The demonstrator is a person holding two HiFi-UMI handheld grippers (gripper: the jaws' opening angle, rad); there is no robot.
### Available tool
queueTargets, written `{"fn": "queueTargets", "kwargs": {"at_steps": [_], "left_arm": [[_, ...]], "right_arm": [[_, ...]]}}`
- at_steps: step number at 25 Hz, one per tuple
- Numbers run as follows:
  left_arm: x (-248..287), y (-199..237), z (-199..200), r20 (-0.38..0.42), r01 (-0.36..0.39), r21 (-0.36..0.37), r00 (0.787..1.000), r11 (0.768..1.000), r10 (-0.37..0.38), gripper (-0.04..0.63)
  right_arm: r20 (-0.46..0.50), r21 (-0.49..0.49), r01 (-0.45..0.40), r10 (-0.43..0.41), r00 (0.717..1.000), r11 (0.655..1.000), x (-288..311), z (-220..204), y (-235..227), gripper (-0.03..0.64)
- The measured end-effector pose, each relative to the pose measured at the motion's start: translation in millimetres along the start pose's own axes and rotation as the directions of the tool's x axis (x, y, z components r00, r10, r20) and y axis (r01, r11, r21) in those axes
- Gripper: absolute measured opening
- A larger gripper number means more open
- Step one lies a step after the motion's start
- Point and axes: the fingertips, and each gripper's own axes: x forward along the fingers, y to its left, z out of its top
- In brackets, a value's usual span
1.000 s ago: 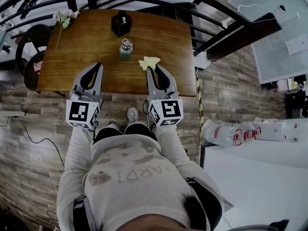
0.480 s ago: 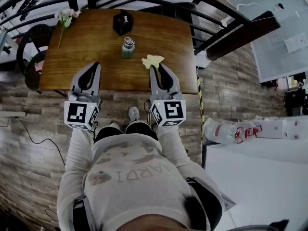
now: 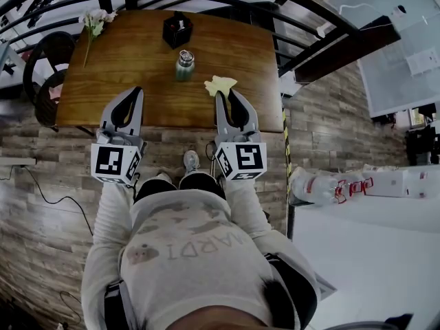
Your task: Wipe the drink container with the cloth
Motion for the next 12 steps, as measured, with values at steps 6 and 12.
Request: {"fn": "queueTargets", "kwargs": {"at_steps": [6, 12], "left_arm": [[-0.5, 1.8, 1.3, 0.005, 0.003, -0.002, 1.000, 1.000, -0.003, 0.006], [-2.0, -0.2, -1.1, 0.008, 0.002, -0.005, 1.000, 1.000, -0.002, 0.006]], "right_arm": [[0.007, 0.001, 0.008, -0.008, 1.000, 1.000, 0.1, 2.5, 1.2, 0.072], [0.008, 0.002, 0.010, -0.010, 1.000, 1.000, -2.7, 0.0, 0.7, 0.072]]}}
